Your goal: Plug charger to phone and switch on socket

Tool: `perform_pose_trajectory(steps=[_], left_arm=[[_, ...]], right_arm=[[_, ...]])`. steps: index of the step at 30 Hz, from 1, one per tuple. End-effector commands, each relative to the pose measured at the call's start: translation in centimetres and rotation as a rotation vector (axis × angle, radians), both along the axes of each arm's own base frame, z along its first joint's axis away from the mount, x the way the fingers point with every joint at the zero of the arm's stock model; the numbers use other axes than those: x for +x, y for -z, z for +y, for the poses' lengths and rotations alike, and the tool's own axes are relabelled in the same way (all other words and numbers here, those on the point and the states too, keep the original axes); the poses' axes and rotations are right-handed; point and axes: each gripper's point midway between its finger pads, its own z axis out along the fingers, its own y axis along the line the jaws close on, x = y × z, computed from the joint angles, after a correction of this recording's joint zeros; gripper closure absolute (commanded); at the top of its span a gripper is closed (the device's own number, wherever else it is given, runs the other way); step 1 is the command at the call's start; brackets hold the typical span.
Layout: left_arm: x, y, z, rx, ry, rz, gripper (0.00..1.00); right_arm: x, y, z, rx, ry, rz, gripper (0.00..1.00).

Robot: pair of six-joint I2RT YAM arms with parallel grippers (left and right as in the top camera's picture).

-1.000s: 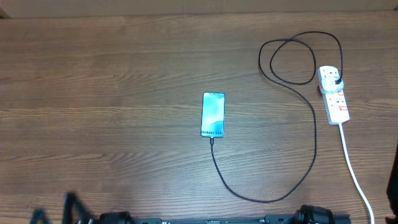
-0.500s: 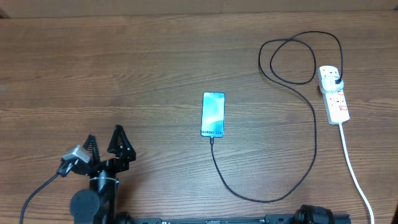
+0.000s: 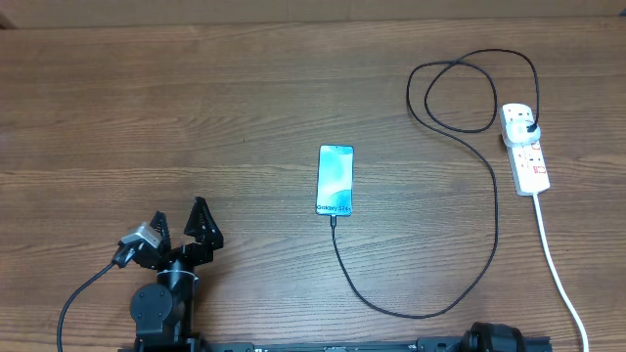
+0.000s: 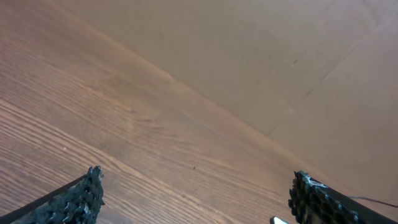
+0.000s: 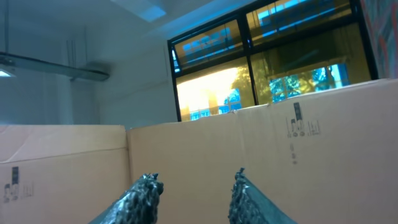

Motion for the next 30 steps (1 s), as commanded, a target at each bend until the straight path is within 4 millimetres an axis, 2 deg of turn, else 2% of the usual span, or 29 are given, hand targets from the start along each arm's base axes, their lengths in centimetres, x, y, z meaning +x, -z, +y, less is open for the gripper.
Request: perform_pose_trajectory(steps=[1,7,11,12,17,21,23,29,30], left_arm=[[0.0,0.0,0.0,0.053,0.005,-0.003,0.01],[0.0,0.1,0.0,0.092,0.010,0.000,0.00],[0.0,0.1,0.0,0.092,0.010,-0.001,0.00],[0.0,0.1,0.0,0.092,0.010,-0.001,0.00],[0.0,0.1,0.0,0.092,0.010,0.000,0.00],[0.0,0.1,0.0,0.092,0.010,0.000,0.00],[0.0,0.1,0.0,0.092,0.010,-0.001,0.00],[0.0,0.1,0.0,0.092,0.010,0.000,0.00],[0.0,0.1,0.0,0.092,0.010,0.000,0.00]], right_arm=[[-1.9,-0.2,0.1,-0.001,-0.010,-0.043,0.54],[-5.7,-0.3,-1.5,0.066,0.071,-0.125,0.51],[-9.7,0.2,-2.7,0.125,0.142,-0.203,0.50],[-10.9,0.5,-2.6,0.127,0.143,-0.226,0.50],[-14.6,1.5,-2.3,0.126,0.133,-0.292,0.47],[-19.4,3.0,-3.4,0.081,0.182,-0.414,0.46],[-20.7,3.5,-3.8,0.092,0.200,-0.441,0.45],[-26.4,6.2,-3.7,0.106,0.199,-0.559,0.33],[-26.6,6.2,-3.8,0.108,0.206,-0.561,0.29]])
